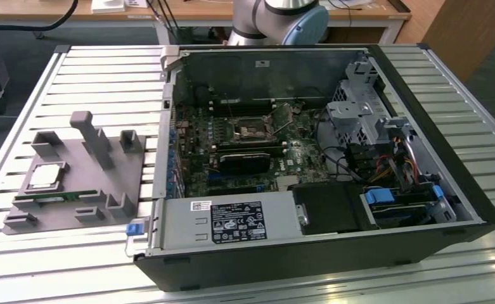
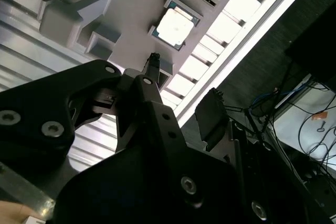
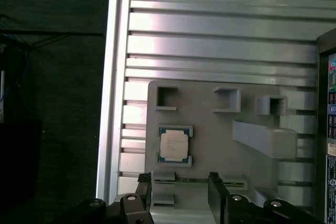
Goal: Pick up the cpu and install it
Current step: 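Pick up the cpu and move it towards the insertion slot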
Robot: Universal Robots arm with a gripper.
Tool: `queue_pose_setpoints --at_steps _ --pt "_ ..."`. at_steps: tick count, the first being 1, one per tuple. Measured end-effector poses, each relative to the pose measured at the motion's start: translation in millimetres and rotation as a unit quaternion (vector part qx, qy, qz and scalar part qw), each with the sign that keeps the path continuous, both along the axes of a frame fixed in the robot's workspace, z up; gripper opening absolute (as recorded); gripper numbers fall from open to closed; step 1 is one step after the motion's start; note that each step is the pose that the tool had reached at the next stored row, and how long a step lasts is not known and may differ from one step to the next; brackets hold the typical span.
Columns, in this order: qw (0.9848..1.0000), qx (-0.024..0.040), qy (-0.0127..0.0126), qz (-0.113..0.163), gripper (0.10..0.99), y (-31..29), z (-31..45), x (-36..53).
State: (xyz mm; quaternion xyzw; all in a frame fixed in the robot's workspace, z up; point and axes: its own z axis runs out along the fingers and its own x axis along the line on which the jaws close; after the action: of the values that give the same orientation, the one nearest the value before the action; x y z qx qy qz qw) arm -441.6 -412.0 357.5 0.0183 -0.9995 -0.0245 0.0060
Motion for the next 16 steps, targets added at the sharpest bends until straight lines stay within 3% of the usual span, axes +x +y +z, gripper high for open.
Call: queue_pose_setpoints --at_steps 6,7,16 --pt "1.0 0.0 0.0 0.0 0.553 0.0 -4.2 0.0" --pt "1.0 0.0 0.0 0.0 0.553 0.0 -22.6 0.0" --pt "1.0 0.0 0.0 0.0 0.553 0.0 -28.8 0.0"
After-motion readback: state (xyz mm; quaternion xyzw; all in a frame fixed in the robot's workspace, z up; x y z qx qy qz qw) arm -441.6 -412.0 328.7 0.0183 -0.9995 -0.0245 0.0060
